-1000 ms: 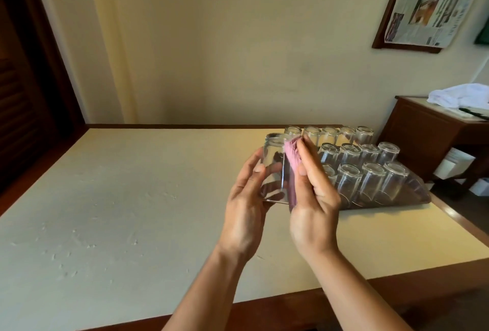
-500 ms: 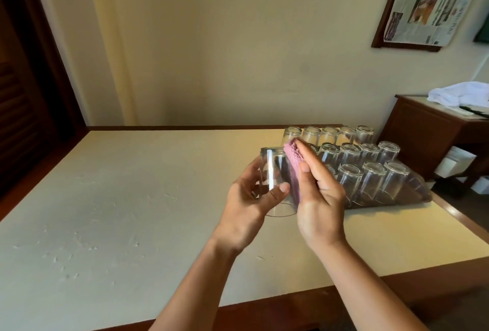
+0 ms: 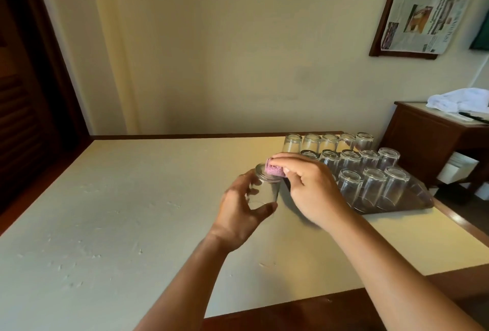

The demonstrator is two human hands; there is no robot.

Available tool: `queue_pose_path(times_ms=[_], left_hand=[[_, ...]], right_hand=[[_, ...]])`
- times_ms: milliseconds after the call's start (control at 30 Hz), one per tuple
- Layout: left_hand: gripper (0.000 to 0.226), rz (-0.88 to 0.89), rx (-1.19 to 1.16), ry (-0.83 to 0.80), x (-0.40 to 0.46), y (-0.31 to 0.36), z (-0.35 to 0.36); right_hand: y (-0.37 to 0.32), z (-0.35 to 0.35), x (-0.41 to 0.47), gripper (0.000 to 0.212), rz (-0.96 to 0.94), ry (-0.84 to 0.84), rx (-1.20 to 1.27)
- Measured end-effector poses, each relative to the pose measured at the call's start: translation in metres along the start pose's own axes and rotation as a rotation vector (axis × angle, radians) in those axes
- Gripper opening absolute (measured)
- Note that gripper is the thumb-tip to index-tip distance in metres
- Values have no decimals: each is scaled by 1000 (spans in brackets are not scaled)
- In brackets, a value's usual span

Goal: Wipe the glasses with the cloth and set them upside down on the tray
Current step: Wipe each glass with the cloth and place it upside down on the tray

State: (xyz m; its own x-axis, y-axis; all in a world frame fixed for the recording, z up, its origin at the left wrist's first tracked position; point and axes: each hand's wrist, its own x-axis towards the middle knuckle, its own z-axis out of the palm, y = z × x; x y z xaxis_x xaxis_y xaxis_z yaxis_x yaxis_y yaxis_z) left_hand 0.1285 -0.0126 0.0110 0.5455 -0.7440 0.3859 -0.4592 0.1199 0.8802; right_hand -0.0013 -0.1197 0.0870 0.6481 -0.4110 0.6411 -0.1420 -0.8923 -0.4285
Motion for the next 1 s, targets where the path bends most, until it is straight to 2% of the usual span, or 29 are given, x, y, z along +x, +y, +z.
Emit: queue_pose_path(times_ms=[67,233,400,533,700,867,1000], left_hand=[[64,42,21,-34,-2,3,7],[66,9,-29,42,1,-7,-2],[64,40,-9,-11,-6,-3,12],[66,14,-40,36,-1,-9,4],[64,-5,-59,3,-12,-11,14],[64,-12,-102,26,-9,-13,12],[62,-15,-80,8,-14,-13,16]], right_hand=[[-4,1,5,45,27,2,-18],[-12,1,-10,44,-65,-63,-15],[-5,7,-1,46,3,-12,-68],[-14,10,-17,47,-90,-57,-22],[-1,8,-14,46,1,-6,-59],[-13,10,-23,47,-112,-54,-41],[2,6,-20,46,-25,19,-42]])
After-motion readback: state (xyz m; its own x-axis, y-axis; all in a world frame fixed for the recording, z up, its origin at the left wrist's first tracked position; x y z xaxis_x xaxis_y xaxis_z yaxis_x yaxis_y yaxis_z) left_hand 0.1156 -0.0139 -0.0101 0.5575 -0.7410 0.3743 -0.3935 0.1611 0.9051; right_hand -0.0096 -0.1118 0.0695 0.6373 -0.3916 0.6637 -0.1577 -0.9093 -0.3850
